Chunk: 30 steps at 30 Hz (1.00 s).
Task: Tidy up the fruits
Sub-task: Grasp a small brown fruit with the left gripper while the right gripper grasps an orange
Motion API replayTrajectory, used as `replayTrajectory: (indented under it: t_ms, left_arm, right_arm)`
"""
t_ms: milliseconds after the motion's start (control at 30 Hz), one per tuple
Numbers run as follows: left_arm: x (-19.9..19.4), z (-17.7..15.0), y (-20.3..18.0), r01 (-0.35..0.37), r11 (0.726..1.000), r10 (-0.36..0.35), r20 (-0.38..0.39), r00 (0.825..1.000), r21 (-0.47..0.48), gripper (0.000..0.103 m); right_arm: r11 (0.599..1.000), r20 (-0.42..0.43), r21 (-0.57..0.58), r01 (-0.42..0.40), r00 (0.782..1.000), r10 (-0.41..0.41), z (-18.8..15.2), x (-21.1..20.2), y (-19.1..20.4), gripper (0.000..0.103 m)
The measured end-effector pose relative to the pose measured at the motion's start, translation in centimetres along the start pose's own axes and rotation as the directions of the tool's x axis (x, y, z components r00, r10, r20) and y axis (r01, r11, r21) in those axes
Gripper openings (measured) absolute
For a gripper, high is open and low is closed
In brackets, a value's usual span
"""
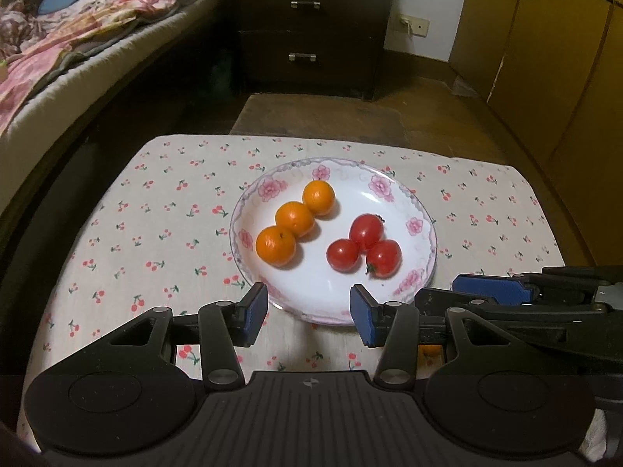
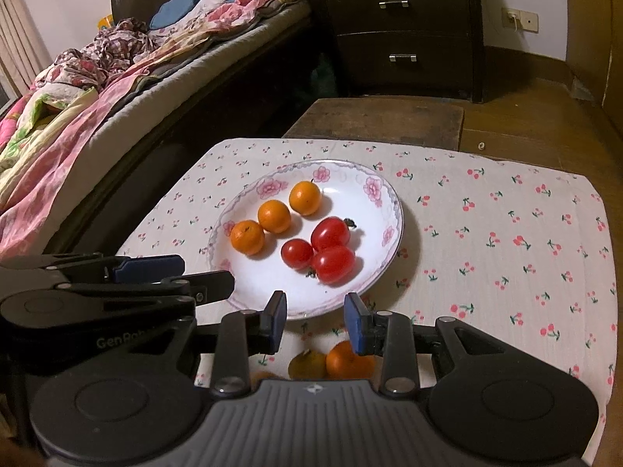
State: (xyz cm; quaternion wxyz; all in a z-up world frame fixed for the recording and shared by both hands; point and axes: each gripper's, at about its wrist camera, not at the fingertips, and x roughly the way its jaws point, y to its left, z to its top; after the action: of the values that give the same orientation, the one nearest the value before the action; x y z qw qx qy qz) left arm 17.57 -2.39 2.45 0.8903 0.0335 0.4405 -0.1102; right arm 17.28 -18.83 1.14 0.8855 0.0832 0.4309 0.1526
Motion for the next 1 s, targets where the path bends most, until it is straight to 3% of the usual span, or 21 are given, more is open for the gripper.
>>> replayTrajectory:
  t_ms: [667, 1000]
  left_arm:
    - [-0.4, -3.6, -0.9, 0.023, 1.000, -0.022, -0.072, 0.997, 0.011, 0.053]
    - [-0.2, -5.5, -1.0, 0.051, 0.999, -0.052, -0.126, 0.991, -0.009, 0.060]
  right_arm:
    - [1.000, -0.105, 0.004, 0.017, 0.994, -0.016, -3.2, -0.6, 0.3, 0.033]
    - [0.999, -0.182, 0.022, 0.043, 0.983, -0.039, -4.6, -0.5, -0.7, 0.039]
